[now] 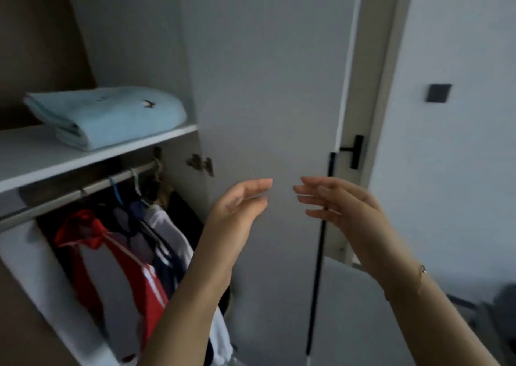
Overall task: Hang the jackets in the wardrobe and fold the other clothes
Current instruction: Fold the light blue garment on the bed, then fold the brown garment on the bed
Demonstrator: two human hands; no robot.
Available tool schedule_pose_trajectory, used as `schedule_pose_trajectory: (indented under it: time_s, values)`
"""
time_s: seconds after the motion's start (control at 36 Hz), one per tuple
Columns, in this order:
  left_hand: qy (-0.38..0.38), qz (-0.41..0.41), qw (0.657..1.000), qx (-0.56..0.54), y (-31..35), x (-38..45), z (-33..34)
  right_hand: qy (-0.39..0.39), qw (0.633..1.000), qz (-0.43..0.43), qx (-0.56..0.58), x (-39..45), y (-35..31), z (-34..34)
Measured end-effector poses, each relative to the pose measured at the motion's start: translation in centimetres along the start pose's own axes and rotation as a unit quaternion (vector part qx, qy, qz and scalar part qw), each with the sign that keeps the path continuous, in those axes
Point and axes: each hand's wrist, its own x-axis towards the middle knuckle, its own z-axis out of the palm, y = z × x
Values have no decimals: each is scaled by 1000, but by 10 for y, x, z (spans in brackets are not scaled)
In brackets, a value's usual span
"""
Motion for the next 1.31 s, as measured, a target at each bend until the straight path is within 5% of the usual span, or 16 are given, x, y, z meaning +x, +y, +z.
schedule_pose_trajectory:
  time_s: [0.39, 0.67, 0.97, 1.31]
  values:
    - [-296, -120, 944, -88, -58, -115, 309, 334, 939, 58, -63, -249, -25, -260]
    - [-507, -240, 821, -108, -98, -303, 603, 556, 818, 122, -81, -489, -61, -455]
    - [-605, -320, 728, -34, -152, -417, 754, 686, 704, 177, -51, -625, -52, -566]
    - [-719, -351, 598, 49, -304, -488, 918, 815, 533, 227, 21, -689, 57, -674]
